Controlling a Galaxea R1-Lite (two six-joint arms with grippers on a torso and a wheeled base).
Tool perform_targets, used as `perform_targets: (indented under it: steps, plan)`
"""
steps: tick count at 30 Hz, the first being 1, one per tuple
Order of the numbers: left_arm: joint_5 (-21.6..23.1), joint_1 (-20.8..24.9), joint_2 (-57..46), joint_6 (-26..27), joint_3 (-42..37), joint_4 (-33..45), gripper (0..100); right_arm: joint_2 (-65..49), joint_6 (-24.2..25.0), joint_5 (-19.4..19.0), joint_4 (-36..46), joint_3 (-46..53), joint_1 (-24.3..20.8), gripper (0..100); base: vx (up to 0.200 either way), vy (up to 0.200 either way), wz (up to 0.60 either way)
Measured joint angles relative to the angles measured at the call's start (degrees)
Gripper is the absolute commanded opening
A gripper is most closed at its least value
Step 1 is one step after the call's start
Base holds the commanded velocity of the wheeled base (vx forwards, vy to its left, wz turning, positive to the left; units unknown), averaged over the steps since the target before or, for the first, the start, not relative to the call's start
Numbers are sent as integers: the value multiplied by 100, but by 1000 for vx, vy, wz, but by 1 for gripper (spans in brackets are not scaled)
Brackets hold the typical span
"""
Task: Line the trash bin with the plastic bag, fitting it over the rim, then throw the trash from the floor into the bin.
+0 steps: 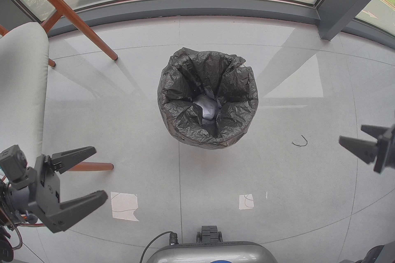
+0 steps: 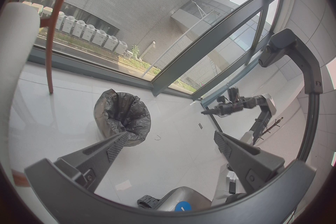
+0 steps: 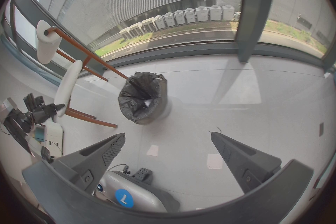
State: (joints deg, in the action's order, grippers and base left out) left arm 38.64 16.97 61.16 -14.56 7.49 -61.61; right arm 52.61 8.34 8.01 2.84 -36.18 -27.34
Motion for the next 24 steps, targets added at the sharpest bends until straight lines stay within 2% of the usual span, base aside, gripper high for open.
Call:
perform_targets:
  steps: [5,9,12,16,18,21,24]
  plan:
    - [-706,-135,-822,11,-230,413,100,-1406,-356,327,60,948,265,100,0,0,0]
    - [-1300,-239,-1703,33,-355,1169,100,-2439,-566,540,183,1488,518,100,0,0,0]
    - [-1790,-315,-2476,169,-421,2072,100,-3062,-623,789,206,1841,675,100,0,0,0]
    - [-2864,-424,-3606,499,-528,3663,100,-3685,-563,1147,93,2389,1026,100,0,0,0]
    - [-3229,-466,-4006,596,-567,4354,100,-3878,-512,1251,28,2601,1246,100,0,0,0]
    - [-3712,-527,-4562,786,-619,5248,100,-4151,-467,1292,-173,2946,1624,100,0,0,0]
    - [-3979,-571,-4964,985,-636,5694,100,-4356,-547,1073,-322,3213,1914,100,0,0,0]
